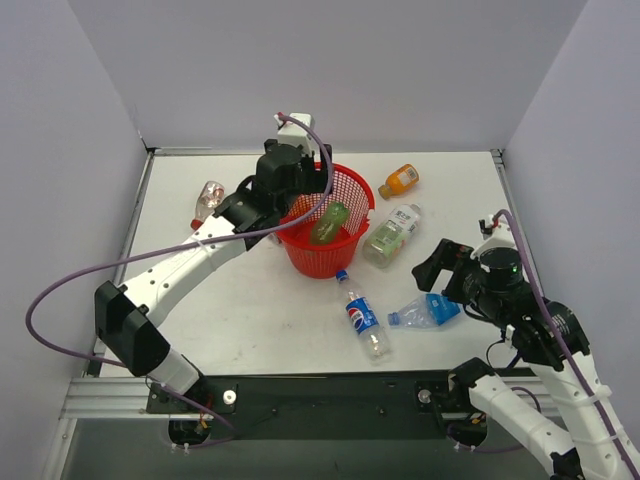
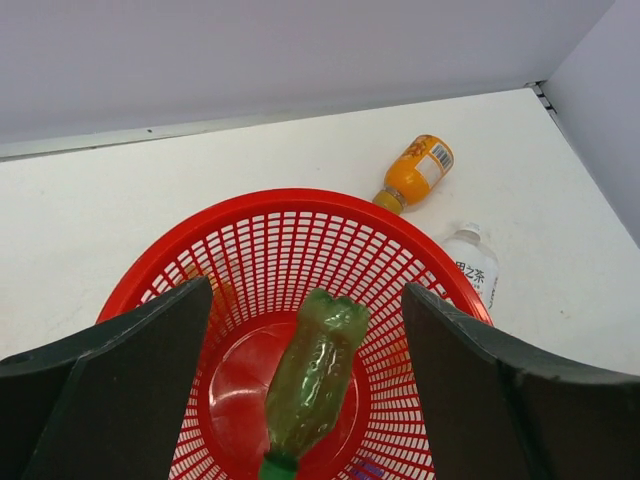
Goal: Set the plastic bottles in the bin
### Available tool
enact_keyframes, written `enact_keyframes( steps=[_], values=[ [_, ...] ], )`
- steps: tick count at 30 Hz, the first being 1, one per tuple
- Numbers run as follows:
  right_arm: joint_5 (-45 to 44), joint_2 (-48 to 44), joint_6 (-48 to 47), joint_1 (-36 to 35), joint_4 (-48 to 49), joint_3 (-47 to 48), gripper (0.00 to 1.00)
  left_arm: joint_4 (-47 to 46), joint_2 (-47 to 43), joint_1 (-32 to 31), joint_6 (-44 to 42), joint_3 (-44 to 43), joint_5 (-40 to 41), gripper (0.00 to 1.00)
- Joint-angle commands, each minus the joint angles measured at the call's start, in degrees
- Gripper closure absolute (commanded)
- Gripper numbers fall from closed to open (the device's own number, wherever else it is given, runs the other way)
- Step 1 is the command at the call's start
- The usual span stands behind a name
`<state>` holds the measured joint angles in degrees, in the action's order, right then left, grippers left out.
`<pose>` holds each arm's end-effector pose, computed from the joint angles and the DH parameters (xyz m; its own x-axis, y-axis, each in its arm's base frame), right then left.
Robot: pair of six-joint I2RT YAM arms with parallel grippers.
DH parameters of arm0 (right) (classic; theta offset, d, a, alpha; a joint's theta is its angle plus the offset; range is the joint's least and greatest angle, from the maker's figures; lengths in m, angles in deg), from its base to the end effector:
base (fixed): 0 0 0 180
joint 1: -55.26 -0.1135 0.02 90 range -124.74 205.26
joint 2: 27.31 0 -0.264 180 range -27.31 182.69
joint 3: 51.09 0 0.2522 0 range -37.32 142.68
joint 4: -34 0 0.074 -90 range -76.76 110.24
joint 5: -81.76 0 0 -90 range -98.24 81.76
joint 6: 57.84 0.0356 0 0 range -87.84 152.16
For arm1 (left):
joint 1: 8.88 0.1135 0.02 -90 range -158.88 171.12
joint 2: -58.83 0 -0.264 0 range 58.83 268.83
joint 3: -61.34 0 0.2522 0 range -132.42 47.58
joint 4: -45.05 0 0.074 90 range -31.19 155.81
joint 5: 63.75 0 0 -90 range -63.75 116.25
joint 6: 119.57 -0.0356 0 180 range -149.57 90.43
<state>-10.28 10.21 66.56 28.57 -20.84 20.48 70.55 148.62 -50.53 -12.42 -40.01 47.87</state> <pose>0.1096 0.0537 0.3766 -0.4985 0.3813 -0.7785 -0.1667 0.8391 0.5178 0.2852 -0.2361 0.4022 -0.2754 -0.1219 -0.9536 0.2820 0.9381 -0.2014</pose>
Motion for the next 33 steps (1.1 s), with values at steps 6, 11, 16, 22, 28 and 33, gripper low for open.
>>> enact_keyframes(
  steps=[6, 11, 16, 22, 28, 33],
  values=[
    [8.28, 6.33, -3.01, -0.28, 2.58, -2.86, 0.01, 5.28, -9.36, 0.08, -1.07, -6.44, 1.05, 0.12],
    [5.41, 12.82, -2.58, -7.98, 6.00, -5.59, 0.02, 14.25, -15.69, -0.01, 1.22, -7.24, 1.57, 0.11],
    [3.10, 23.54, -2.84, -13.03, 9.08, -4.89, 0.04, 22.43, -22.64, -0.01, 5.00, -2.60, 1.31, 0.12],
    [3.10, 34.35, -4.86, -15.22, 15.15, -5.77, 0.06, 28.67, -32.57, 0.16, 8.60, 7.07, 1.13, 0.12],
    [3.45, 43.23, -5.48, -17.51, 19.19, -5.50, 0.08, 33.07, -40.31, 0.25, 11.15, 14.46, 1.57, 0.12],
    [3.63, 48.34, -5.12, -18.65, 22.35, -6.03, 0.14, 34.13, -44.27, 0.16, 13.35, 19.21, 1.31, 0.13]
  ],
)
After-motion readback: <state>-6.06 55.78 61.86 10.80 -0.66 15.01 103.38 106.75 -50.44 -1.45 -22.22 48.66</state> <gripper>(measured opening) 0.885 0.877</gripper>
